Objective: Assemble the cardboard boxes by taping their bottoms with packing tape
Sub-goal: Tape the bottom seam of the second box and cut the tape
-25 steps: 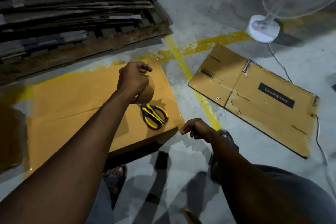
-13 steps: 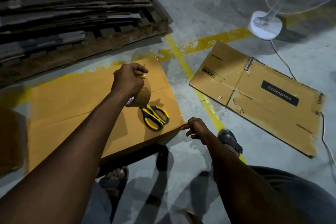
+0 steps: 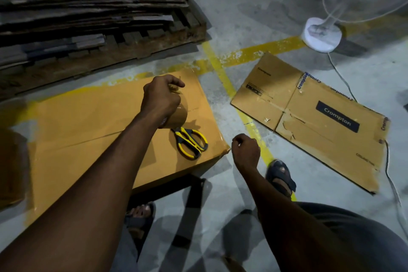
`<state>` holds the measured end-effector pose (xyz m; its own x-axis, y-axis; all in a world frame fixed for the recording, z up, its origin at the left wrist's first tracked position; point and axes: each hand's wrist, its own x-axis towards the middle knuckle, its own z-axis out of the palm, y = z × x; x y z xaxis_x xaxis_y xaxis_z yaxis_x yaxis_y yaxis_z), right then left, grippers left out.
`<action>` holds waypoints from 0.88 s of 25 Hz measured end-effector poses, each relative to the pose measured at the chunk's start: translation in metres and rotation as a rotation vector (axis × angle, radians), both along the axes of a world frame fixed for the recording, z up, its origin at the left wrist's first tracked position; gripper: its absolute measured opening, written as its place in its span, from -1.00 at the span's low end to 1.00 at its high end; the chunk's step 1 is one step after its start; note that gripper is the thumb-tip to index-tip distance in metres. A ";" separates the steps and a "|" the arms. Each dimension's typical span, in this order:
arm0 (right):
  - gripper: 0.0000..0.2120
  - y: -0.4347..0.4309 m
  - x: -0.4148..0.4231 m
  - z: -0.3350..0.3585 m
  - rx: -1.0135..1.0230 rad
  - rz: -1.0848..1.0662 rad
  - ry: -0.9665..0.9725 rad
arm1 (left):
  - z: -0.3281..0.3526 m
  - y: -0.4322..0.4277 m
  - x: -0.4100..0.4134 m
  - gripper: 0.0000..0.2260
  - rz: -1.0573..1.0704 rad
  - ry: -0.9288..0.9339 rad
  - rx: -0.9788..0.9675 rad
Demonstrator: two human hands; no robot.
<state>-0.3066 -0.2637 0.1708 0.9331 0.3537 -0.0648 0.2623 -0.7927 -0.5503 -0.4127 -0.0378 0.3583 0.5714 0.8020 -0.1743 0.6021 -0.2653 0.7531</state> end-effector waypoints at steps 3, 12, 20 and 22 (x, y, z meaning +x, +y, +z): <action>-0.94 -0.005 -0.006 -0.009 -0.052 0.213 -0.071 | -0.001 0.004 -0.002 -0.61 -0.006 0.005 0.001; -0.81 -0.031 -0.011 -0.016 0.270 -0.178 0.879 | -0.007 0.005 -0.001 -0.61 -0.019 0.034 0.010; -0.81 -0.016 -0.021 -0.036 0.222 -0.095 1.264 | -0.014 -0.005 0.011 -0.59 -0.029 0.060 0.032; -0.85 -0.017 -0.020 -0.037 0.198 -0.180 1.220 | -0.016 -0.005 0.014 -0.59 -0.044 0.070 0.029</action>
<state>-0.3262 -0.2804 0.1334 0.3384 0.3295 -0.8814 -0.6062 -0.6401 -0.4720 -0.3988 -0.0431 0.3422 0.5936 0.7816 -0.1915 0.6400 -0.3142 0.7012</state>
